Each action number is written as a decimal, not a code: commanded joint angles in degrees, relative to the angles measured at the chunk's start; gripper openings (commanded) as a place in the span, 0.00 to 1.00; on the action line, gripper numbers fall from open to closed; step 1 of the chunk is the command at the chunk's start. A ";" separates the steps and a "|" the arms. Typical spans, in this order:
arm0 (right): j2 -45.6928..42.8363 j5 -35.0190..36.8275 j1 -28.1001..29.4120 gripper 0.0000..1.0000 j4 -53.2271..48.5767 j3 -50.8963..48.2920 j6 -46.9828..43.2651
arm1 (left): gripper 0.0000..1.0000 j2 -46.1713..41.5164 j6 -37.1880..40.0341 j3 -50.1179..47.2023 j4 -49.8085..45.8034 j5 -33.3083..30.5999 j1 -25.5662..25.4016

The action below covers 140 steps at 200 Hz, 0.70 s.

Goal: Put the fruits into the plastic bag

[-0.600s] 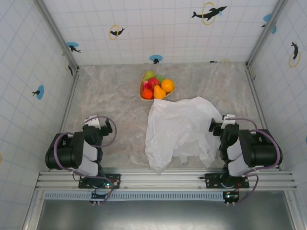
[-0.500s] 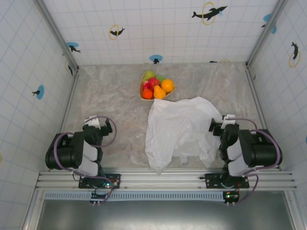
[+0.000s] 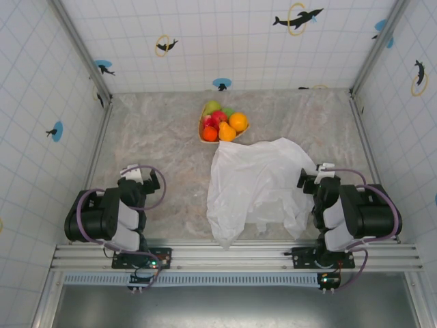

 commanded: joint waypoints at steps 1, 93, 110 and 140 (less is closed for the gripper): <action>-0.14 -0.15 0.00 1.00 2.69 -0.41 -0.25 | 0.98 0.16 -0.56 -0.05 1.50 1.25 0.37; -0.13 -0.44 -0.17 1.00 2.73 -0.41 -0.06 | 0.98 0.13 -0.72 -0.05 1.43 1.27 0.33; -0.14 -0.43 -0.22 1.00 2.61 -0.41 -0.08 | 0.98 0.13 -0.72 -0.05 1.50 1.23 0.33; -0.31 1.31 0.17 1.00 2.77 -0.54 -0.04 | 0.98 -0.16 -0.46 -0.18 1.71 1.87 0.37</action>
